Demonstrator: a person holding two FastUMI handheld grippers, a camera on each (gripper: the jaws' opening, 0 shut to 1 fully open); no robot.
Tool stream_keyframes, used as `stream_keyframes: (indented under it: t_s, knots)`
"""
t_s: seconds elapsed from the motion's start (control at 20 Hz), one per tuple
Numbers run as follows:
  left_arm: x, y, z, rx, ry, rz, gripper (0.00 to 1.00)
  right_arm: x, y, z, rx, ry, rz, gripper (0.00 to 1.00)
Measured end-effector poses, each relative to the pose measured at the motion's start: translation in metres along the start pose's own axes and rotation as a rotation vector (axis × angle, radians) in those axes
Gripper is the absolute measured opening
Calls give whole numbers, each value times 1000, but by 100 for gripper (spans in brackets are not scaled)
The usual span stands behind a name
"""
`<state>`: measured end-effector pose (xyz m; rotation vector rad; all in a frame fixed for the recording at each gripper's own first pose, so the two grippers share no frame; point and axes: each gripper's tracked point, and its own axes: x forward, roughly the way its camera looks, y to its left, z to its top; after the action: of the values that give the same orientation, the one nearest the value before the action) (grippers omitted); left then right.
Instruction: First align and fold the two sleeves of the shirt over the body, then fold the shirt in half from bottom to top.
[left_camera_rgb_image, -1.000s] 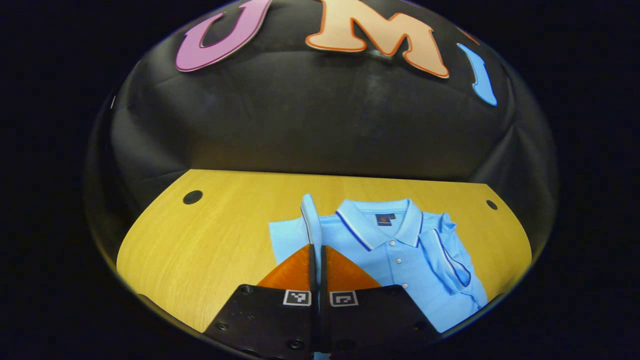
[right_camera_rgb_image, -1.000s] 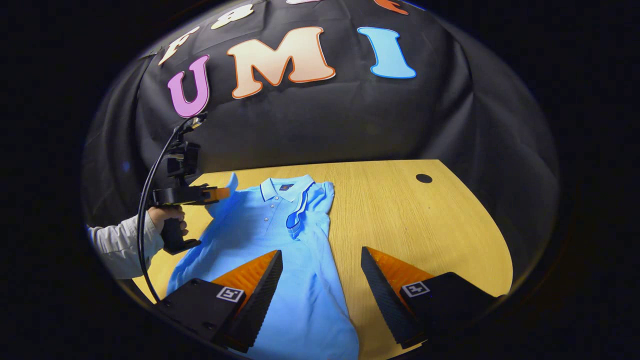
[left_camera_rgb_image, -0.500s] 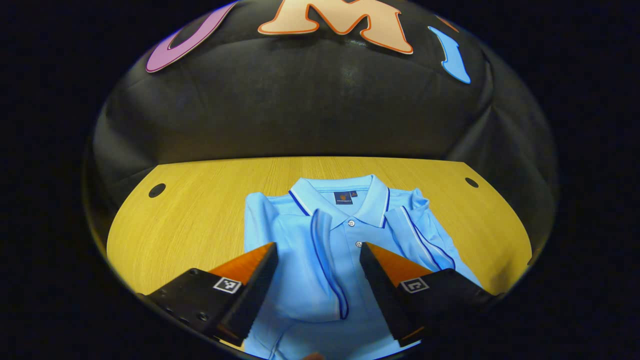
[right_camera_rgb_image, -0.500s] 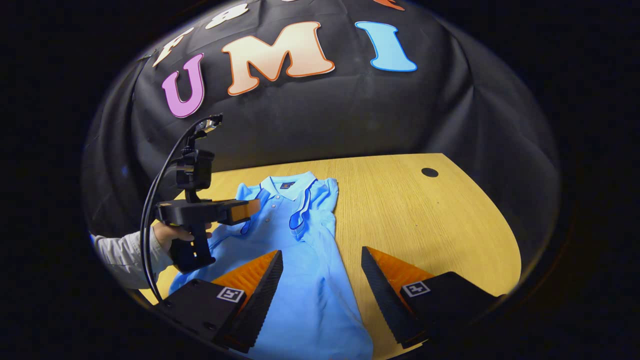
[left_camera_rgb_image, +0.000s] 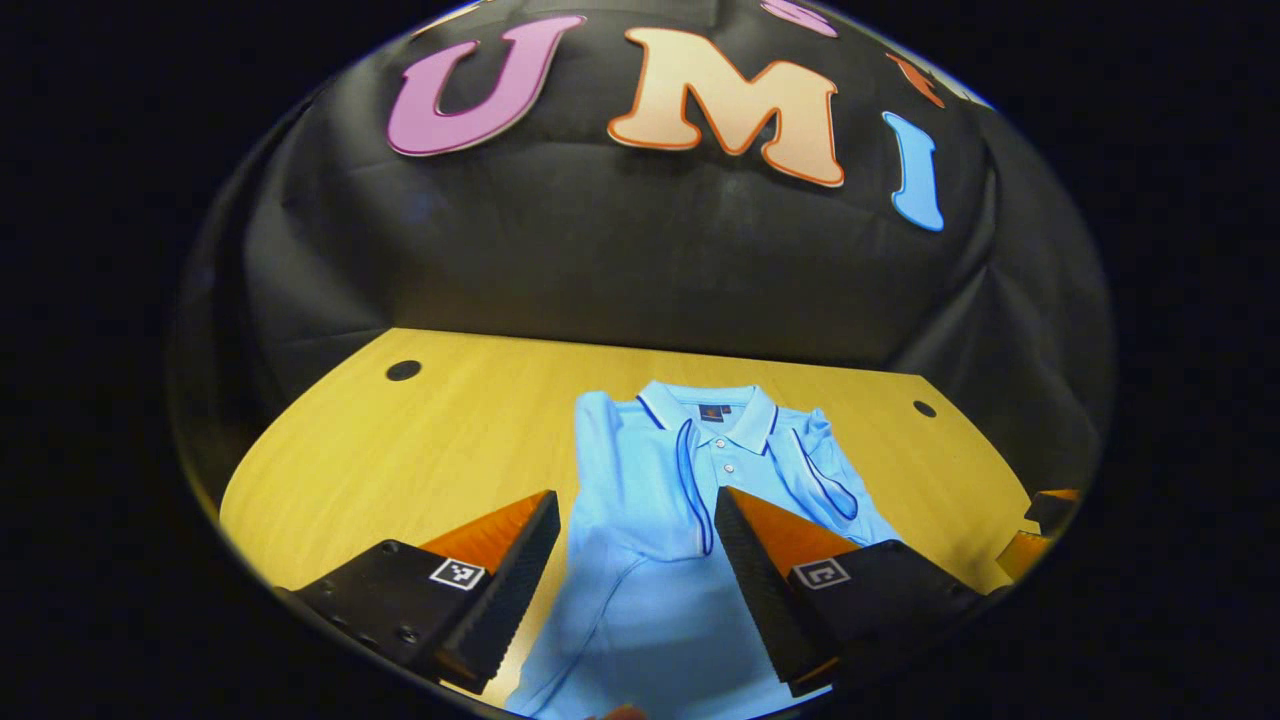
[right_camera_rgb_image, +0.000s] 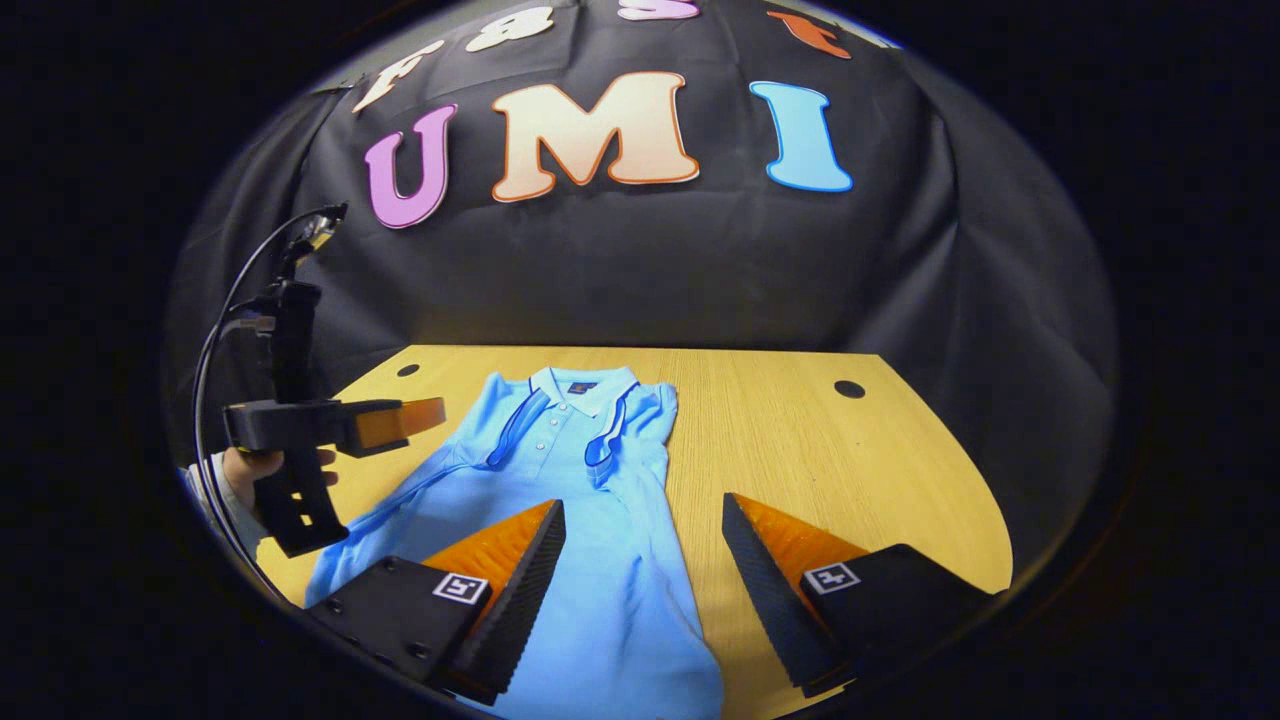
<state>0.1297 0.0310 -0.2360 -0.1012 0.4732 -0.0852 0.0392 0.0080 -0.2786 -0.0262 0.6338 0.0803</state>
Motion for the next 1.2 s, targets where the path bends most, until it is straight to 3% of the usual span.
stream_keyframes:
  t_s: [0.1, 0.3, 0.6, 1.15, 1.2]
  knots:
    - [-32, 8, 0, 16, -19, 20, 95, -17, 3, -4, 11, -9, 12, 94]
    - [-94, 15, -9, 84, -64, 31, 95, -50, -3, -21, -10, -5, 14, 98]
    - [-166, 15, -67, 126, -8, 25, 95, -94, -14, -65, -36, 32, 6, 98]
    - [-226, 34, -194, 146, 198, 60, 95, -134, -22, -161, -63, 164, -15, 99]
    - [-228, 37, -201, 142, 210, 68, 95, -136, -23, -169, -62, 182, -19, 95]
